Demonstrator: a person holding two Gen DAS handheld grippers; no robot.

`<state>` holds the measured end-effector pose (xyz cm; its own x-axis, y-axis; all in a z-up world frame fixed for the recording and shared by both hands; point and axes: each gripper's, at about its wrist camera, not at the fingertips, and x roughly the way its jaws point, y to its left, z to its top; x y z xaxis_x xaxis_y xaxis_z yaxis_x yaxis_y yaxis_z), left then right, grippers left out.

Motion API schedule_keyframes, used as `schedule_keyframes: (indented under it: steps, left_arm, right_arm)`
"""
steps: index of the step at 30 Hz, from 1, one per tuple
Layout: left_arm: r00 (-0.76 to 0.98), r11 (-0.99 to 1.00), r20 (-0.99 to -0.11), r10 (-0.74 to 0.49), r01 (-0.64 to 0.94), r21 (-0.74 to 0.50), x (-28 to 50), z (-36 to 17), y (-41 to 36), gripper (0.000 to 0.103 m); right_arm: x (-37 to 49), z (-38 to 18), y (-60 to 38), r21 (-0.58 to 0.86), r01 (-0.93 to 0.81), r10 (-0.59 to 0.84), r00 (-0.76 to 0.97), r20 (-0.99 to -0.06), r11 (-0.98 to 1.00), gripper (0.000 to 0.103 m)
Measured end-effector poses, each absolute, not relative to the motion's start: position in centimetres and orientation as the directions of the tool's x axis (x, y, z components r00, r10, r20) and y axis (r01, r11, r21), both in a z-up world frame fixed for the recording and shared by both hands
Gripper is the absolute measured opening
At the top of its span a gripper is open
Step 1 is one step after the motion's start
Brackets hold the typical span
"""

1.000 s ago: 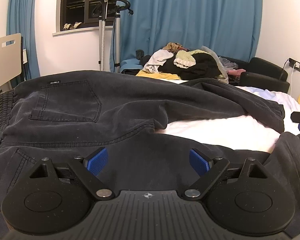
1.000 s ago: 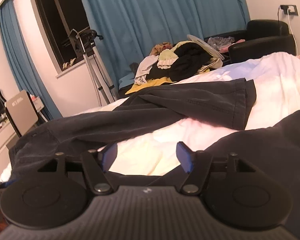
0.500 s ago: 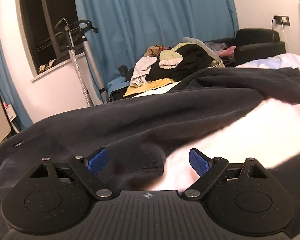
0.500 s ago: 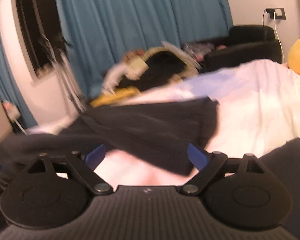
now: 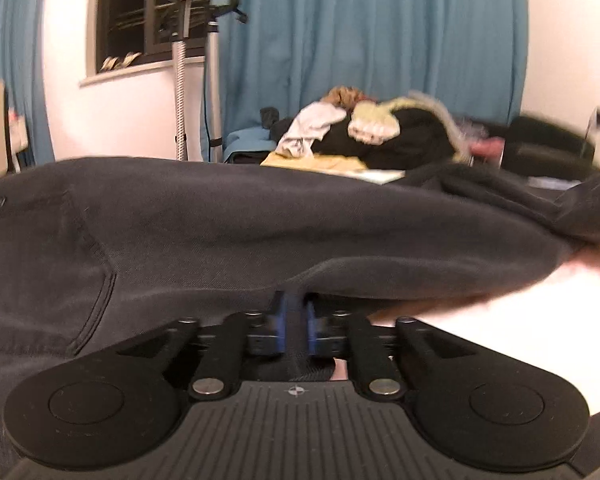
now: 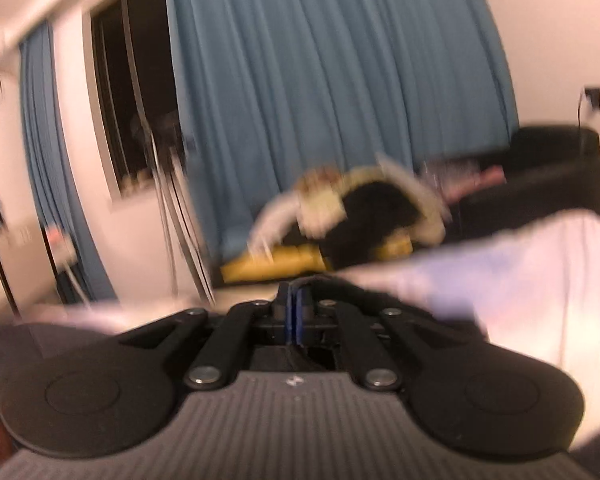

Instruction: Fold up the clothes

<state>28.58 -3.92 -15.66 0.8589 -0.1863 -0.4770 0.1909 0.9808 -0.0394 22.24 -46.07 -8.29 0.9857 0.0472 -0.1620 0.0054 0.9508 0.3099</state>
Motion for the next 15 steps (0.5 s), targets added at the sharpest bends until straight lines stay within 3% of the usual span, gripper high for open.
schedule_keyframes:
  steps: [4, 7, 10, 13, 15]
  left_arm:
    - [0.859, 0.975, -0.461, -0.22, 0.214, -0.067, 28.0, -14.7, -2.3, 0.005]
    - [0.842, 0.966, -0.475, -0.255, 0.238, -0.097, 28.3, -14.7, -1.6, 0.005]
    - [0.837, 0.965, -0.481, -0.261, 0.238, -0.11, 28.5, -15.0, -1.5, 0.005]
    - [0.834, 0.965, -0.485, -0.263, 0.235, -0.12, 28.8, -15.2, -1.4, 0.005]
    - [0.831, 0.964, -0.488, -0.265, 0.233, -0.126, 28.9, -15.4, -1.4, 0.005]
  right_arm:
    - [26.7, -2.9, -48.2, 0.306, 0.098, -0.059, 0.989, -0.135, 0.947, 0.003]
    - [32.9, -3.3, -50.2, 0.264, 0.229, -0.165, 0.956, -0.242, 0.937, 0.007]
    - [36.7, -6.3, -52.1, 0.22, 0.351, -0.259, 0.897, -0.357, 0.91, 0.036]
    - [35.4, -9.2, -52.9, 0.209, 0.37, -0.29, 0.897, -0.333, 0.905, 0.068]
    - [33.3, -11.3, -53.6, 0.244, 0.383, -0.296, 0.897, -0.328, 0.891, 0.07]
